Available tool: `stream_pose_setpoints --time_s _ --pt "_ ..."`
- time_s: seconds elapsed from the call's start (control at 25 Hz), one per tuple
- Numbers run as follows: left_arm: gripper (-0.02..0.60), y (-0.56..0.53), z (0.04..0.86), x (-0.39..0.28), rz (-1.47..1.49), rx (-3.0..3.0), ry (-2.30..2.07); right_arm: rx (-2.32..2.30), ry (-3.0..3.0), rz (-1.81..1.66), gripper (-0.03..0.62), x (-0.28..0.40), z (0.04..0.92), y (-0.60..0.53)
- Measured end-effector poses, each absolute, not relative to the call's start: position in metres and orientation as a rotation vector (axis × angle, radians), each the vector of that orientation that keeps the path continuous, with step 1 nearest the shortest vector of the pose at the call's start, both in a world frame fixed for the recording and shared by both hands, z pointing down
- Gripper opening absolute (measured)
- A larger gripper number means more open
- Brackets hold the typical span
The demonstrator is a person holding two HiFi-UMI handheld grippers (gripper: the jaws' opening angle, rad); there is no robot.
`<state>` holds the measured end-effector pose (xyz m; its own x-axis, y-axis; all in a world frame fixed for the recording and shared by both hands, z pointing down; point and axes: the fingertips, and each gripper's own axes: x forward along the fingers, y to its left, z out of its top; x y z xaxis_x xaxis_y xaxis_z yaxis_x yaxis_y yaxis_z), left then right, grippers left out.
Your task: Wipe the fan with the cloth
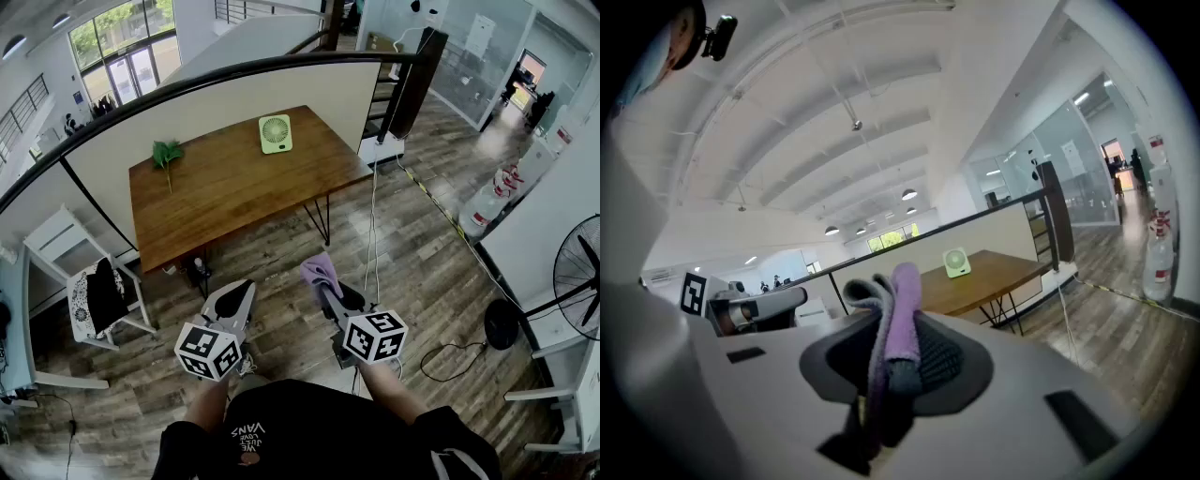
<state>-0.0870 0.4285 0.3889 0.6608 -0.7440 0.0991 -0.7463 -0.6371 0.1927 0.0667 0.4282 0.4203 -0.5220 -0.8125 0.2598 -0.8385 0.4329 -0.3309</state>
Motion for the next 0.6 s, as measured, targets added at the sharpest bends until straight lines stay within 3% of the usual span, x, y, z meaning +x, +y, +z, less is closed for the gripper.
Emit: stream_pose_setpoints --time_s 0.6 --pt "0.020 0.400 0.402 -0.092 -0.049 2.647 -1.207 1.465 -2.665 0.709 0.097 0.052 0.424 0.395"
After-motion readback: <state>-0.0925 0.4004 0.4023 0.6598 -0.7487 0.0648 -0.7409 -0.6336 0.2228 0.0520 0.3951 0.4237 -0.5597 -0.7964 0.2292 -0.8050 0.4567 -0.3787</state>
